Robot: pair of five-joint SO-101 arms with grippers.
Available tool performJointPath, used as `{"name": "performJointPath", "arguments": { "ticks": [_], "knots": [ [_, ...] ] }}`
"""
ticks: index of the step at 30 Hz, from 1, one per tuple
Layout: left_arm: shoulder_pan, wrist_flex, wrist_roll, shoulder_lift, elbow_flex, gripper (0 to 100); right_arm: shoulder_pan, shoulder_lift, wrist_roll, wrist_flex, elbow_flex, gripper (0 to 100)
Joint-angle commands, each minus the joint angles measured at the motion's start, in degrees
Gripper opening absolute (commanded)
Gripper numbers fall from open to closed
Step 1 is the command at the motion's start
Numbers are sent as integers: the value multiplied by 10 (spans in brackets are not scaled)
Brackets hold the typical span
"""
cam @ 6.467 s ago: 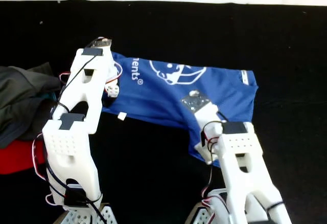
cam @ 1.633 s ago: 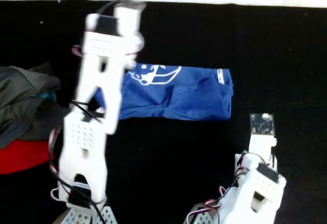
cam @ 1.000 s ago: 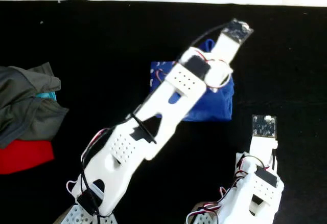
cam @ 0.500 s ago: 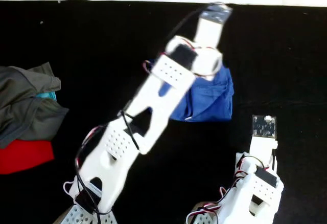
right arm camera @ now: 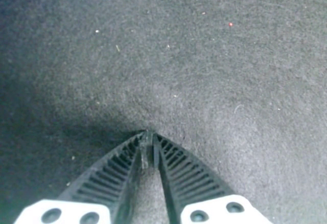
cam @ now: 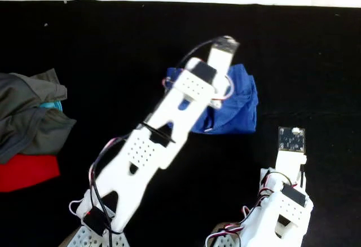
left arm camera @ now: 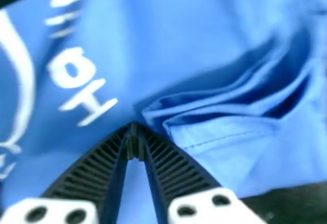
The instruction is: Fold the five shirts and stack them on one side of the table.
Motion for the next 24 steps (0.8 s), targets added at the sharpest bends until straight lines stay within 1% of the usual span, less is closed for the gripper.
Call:
{"name": "performJointPath", "arguments": {
  "ticks": [1, 5, 10, 15, 18, 21, 24],
  "knots": [
    [48, 18, 7, -5, -61, 9, 5, -1, -8, -11, 12, 6],
    [89, 81, 7, -5, -128, 9, 5, -1, -8, -11, 12, 6],
    [92, 147, 7, -6, -230, 9, 5, -1, -8, -11, 12, 6],
    [40, 147, 7, -5, -220, 9, 5, -1, -8, -12, 12, 6],
    [25, 132, 7, 21, -218, 9, 5, -1, -8, -12, 12, 6],
    [35, 124, 9, 46, -220, 9, 5, -1, -8, -12, 12, 6],
    [68, 128, 9, 59, -220, 9, 5, -1, -8, -12, 12, 6]
  ]
}}
